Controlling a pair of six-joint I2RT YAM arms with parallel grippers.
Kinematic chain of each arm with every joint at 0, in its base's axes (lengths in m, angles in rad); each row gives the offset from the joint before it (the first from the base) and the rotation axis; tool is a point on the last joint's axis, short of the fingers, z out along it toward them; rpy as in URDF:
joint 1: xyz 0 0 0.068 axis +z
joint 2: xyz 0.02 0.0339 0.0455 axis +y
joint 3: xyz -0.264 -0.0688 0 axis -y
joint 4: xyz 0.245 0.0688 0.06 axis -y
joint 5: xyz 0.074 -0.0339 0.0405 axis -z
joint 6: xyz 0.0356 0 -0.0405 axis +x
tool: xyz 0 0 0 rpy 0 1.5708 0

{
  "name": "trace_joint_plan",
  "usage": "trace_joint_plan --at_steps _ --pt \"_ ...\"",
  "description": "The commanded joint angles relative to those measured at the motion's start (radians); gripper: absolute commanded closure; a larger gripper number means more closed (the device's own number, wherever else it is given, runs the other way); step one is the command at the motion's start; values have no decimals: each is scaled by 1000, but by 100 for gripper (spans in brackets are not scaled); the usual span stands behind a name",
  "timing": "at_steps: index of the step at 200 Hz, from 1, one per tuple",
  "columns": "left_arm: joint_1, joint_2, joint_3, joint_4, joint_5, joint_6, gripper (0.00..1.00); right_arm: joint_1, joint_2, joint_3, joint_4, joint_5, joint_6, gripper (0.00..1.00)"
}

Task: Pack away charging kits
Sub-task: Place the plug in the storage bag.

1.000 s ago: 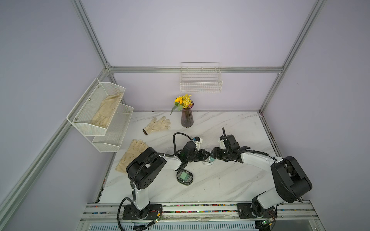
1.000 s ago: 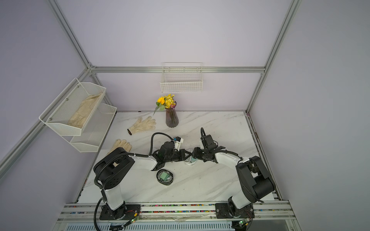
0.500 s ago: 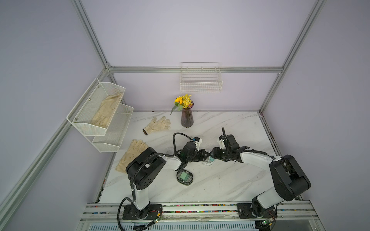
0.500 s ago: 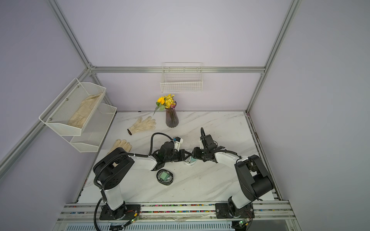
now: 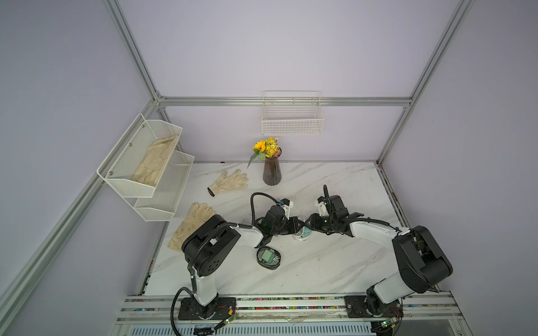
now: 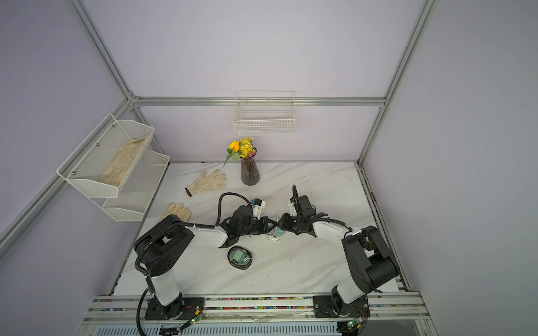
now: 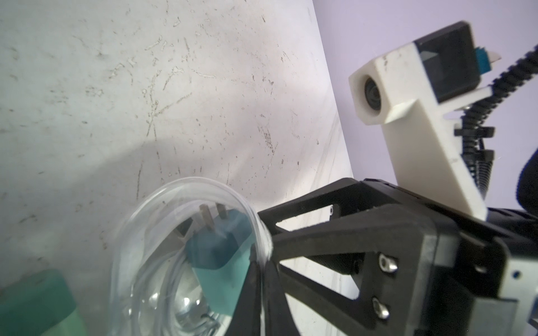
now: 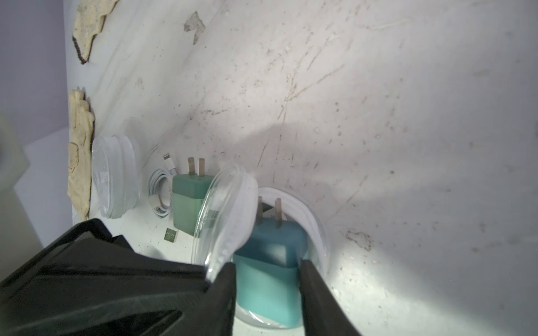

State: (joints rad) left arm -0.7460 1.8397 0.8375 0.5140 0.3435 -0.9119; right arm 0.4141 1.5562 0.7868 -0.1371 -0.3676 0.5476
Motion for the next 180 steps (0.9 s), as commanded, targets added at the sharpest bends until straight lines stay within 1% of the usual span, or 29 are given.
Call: trace_joint_plan --at_steps 1,28,61,85,108,117,130,136,147,160,180 --pt "2 -37 6 3 21 27 100 6 27 18 57 -44 -5 70" --pt "5 -36 4 7 23 26 100 6 52 17 50 -47 -5 77" --pt "7 -33 -6 26 26 25 100 6 45 6 79 -97 15 78" --pt "8 -24 -2 29 29 22 100 6 56 -2 130 -184 29 79" --pt "7 -21 2 17 25 25 100 3 103 17 104 -255 18 79" --pt "8 -19 7 10 26 27 98 0 110 21 83 -254 4 79" --pt "8 -16 17 -10 29 30 92 -5 87 8 64 -228 2 71" --pt "8 -15 19 -12 32 30 91 -9 66 0 56 -208 2 68" --pt "8 -18 18 -15 39 28 88 -20 14 -9 34 -167 3 64" --pt "8 -27 22 -33 38 39 76 -33 -54 -10 1 -128 0 60" --pt "9 -49 39 -87 33 71 54 -44 -131 9 -66 -75 -22 57"
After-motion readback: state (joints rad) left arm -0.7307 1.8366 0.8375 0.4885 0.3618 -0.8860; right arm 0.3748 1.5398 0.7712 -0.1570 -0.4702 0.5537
